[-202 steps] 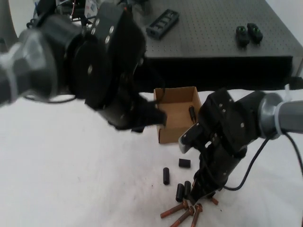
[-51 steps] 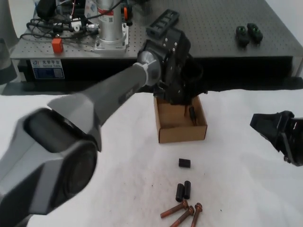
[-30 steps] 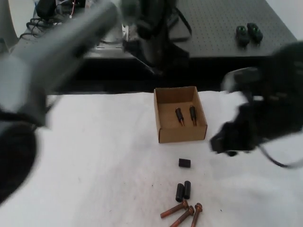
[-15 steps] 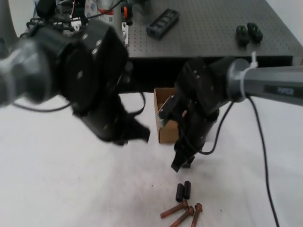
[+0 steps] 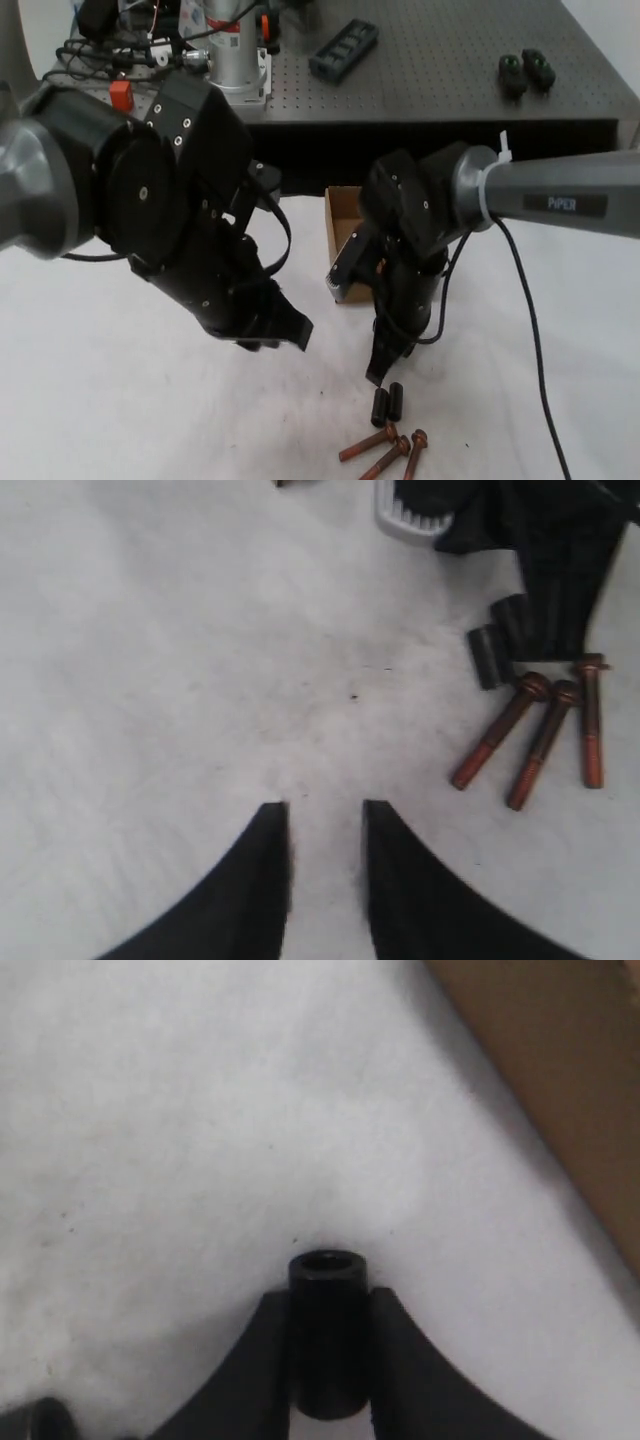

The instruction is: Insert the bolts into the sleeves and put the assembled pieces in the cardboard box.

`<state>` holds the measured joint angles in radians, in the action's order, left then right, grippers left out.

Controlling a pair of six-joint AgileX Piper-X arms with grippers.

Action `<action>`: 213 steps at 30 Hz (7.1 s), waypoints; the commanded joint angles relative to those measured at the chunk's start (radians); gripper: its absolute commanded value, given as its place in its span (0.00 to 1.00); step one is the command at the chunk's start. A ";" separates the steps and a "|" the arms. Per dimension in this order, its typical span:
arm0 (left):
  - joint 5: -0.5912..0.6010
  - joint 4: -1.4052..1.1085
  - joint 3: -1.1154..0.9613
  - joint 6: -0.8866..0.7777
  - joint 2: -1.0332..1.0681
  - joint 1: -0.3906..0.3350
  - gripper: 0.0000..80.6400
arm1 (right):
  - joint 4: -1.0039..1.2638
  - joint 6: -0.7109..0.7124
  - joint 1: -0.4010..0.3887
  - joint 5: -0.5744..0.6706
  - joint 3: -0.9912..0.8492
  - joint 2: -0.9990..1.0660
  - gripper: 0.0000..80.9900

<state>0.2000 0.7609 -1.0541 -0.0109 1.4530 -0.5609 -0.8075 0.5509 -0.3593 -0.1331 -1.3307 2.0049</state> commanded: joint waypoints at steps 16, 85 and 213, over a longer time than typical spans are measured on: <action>0.084 -0.070 -0.173 0.303 0.321 -0.195 0.48 | 0.071 -0.353 0.179 0.245 0.414 -0.682 0.05; 0.548 -1.339 0.348 -0.574 -0.140 -0.044 0.01 | 1.286 -1.033 -0.067 0.637 0.959 -0.999 0.05; -0.088 -0.197 0.278 -0.186 -0.330 -0.100 0.01 | 0.026 -0.407 -0.077 0.292 0.229 -0.198 0.05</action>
<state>0.0000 0.6926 -0.7747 -0.1471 1.1341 -0.6636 -0.7539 0.1289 -0.4597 -0.0122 -1.1232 1.8790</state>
